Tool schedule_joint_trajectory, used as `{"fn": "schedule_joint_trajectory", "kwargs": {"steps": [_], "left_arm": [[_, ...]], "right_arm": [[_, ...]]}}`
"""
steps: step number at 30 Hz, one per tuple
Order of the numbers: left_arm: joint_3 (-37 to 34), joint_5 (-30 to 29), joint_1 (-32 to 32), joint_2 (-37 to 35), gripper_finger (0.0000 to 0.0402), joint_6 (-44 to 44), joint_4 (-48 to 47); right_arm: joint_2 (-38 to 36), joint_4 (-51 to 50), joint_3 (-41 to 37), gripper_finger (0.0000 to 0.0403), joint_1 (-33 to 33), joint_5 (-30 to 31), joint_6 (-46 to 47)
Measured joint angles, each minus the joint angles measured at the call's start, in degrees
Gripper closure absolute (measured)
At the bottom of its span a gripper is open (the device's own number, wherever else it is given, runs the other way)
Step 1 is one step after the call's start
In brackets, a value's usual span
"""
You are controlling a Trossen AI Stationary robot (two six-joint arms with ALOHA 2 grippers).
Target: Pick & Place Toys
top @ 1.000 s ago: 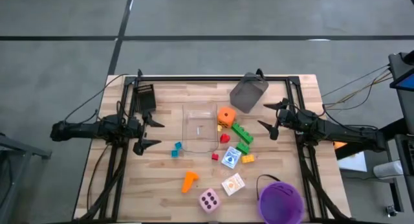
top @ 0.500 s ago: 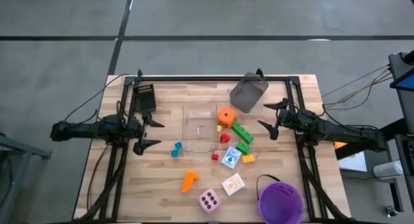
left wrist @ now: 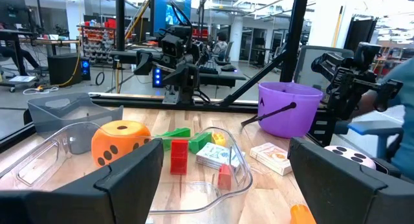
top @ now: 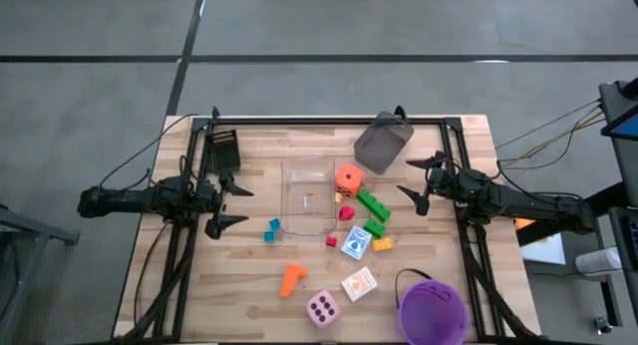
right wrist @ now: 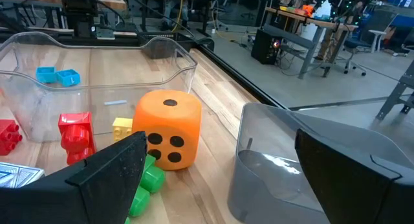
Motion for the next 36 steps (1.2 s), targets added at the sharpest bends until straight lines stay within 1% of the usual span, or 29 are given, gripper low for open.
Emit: {"fn": "schedule_joint_trajectory", "kwargs": {"steps": [21, 26, 31, 36], "left_arm": [[0.0, -0.2, 0.1, 0.0, 0.0067, -0.5, 0.0], [0.0, -3.0, 0.1, 0.0, 0.0067, -0.9, 0.0], [0.0, -8.8, 0.1, 0.0, 0.0067, -0.9, 2.2], [0.0, -9.5, 0.1, 0.0, 0.0067, -0.3, 3.1]], "right_arm": [[0.0, 0.0, 0.0, 0.0015, 0.0, 0.0, 0.0], [0.0, 0.0, 0.0, 0.0015, 0.0, 0.0, 0.0], [0.0, 0.0, 0.0, 0.0015, 0.0, 0.0, 0.0], [0.0, 0.0, 0.0, 0.0015, 0.0, 0.0, 0.0]]}}
